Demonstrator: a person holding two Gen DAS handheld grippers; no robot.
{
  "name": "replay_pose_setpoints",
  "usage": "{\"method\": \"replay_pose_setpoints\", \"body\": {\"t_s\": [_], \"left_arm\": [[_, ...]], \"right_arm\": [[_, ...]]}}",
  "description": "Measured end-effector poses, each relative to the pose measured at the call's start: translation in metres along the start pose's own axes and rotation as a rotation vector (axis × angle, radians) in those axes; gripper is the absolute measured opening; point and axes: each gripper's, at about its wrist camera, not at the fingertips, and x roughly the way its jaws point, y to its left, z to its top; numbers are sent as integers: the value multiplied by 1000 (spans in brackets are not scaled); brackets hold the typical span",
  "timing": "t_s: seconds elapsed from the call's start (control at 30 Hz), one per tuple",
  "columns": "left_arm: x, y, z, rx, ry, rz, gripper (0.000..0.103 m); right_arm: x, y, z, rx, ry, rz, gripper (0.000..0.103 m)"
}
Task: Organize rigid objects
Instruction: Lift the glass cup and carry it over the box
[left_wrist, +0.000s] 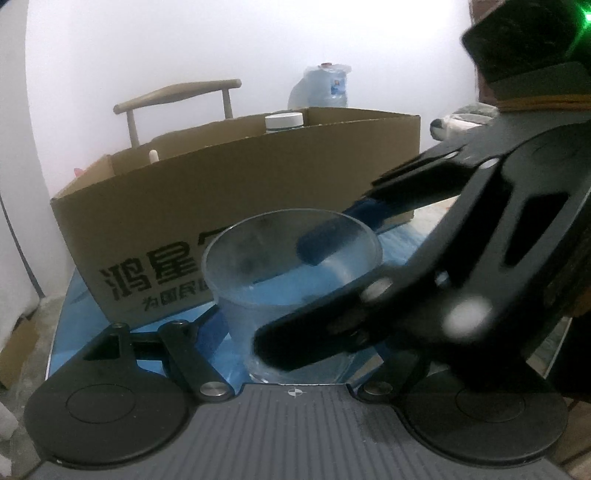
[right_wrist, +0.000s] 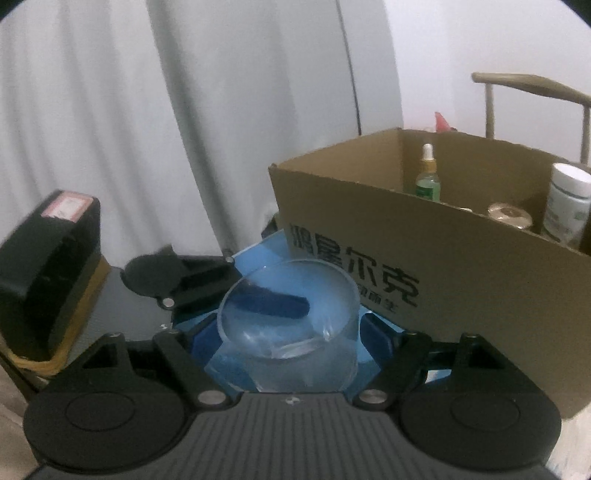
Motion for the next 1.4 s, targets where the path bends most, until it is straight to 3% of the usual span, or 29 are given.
{"method": "replay_pose_setpoints", "body": {"t_s": [0.2,0.6,0.97,1.23,1.4], "left_arm": [[-1,-2,0,7,-25,1,74],[-11,-2,10,-4,-42,0,72],[-59,1,89,95,-157,29,72],[-5,11,160,101,-162,-50,72],[55,13,186,70,-97,-141,72]], "right_arm": [[9,4,4,-36,-7,-2,82],[-5,6,5,-13,-40,-1,80],[-67,15,78,-51,-138,13,80],[-80,-36,132,-59,-122,-95,80],[-71,-94,142,11,-70,-151,80]]}}
